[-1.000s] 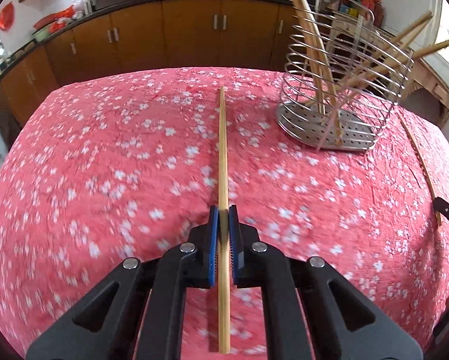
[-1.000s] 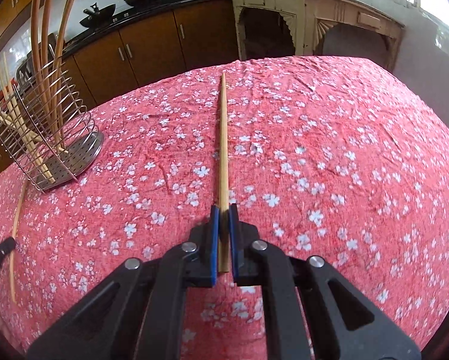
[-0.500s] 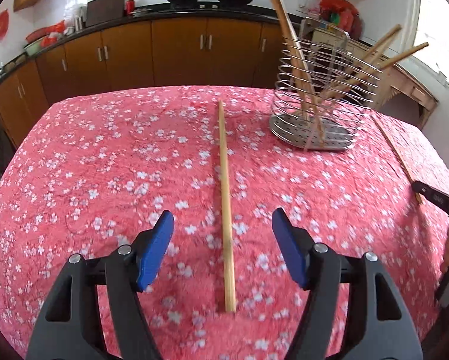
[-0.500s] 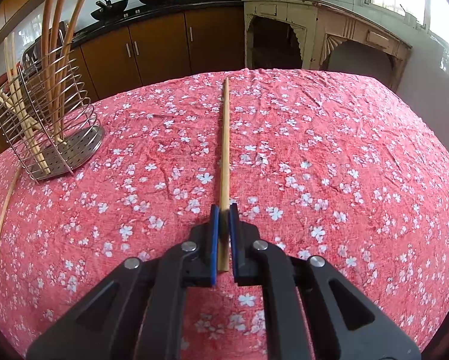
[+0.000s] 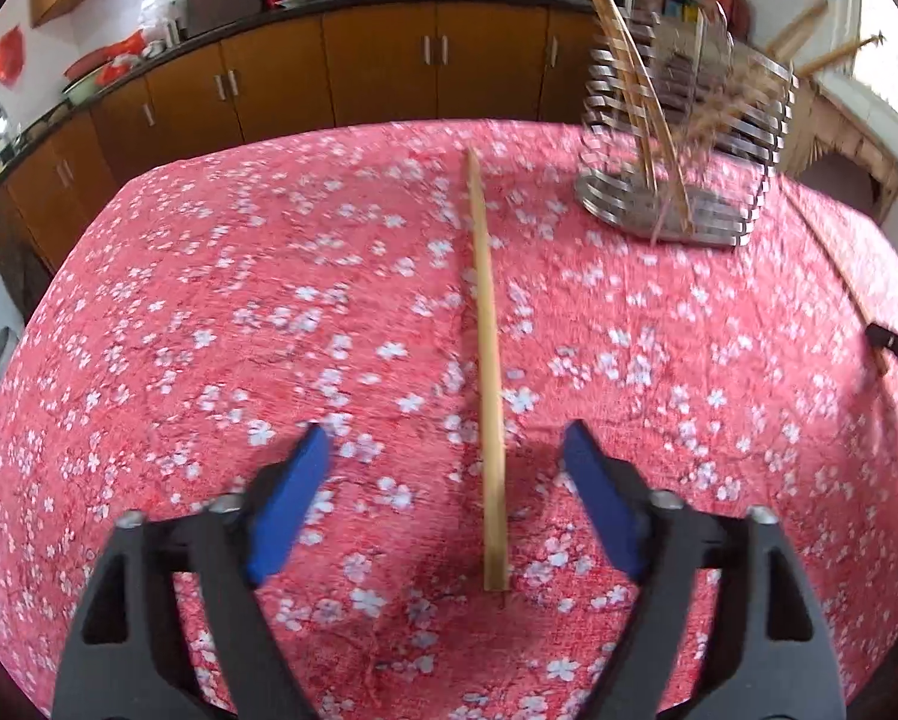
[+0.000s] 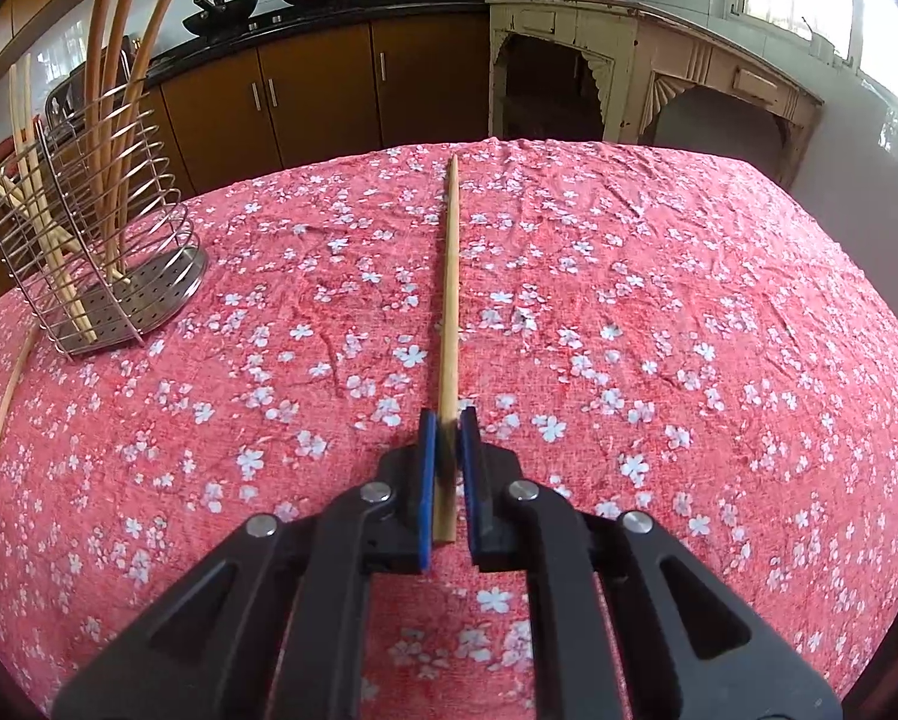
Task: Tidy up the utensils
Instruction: 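Lower the left tool over the last loose chopstick and close on it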
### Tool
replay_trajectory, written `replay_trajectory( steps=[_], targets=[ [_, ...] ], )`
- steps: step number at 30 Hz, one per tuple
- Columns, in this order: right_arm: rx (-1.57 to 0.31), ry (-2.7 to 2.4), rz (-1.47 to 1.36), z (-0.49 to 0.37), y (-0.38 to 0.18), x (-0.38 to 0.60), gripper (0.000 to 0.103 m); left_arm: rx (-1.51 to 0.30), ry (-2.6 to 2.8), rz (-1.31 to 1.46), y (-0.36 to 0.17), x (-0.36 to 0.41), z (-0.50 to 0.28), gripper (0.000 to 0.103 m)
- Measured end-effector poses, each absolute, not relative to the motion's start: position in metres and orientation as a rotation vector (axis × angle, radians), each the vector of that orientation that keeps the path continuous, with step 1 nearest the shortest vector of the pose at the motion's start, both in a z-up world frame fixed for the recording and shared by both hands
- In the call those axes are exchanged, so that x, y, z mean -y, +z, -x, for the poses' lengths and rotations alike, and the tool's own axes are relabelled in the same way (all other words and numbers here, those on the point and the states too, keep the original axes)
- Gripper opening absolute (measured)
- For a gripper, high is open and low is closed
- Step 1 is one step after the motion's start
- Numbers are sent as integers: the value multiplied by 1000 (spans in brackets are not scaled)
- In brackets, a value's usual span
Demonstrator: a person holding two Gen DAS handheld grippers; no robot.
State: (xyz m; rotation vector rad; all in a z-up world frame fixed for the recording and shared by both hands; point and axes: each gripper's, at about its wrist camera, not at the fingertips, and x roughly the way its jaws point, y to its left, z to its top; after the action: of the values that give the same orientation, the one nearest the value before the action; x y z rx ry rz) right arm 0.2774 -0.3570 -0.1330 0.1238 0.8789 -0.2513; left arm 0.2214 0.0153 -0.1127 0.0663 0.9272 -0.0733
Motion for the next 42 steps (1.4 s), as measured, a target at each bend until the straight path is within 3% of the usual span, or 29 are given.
replay_trajectory(
  steps=[4, 14, 36, 42],
  targets=[
    [-878, -259, -144, -277, -133, 360, 19, -934, -89, -81, -112, -11, -222, 92],
    [-878, -257, -143, -276, -134, 362, 21, -952, -82, -65, -116, -16, -225, 101],
    [-878, -229, -148, -269, -134, 364, 28, -953, -78, -69, -116, -15, -225, 101],
    [-883, -224, -143, -271, -133, 362, 40, -954, -78, -69, -116, -16, -225, 101]
  ],
)
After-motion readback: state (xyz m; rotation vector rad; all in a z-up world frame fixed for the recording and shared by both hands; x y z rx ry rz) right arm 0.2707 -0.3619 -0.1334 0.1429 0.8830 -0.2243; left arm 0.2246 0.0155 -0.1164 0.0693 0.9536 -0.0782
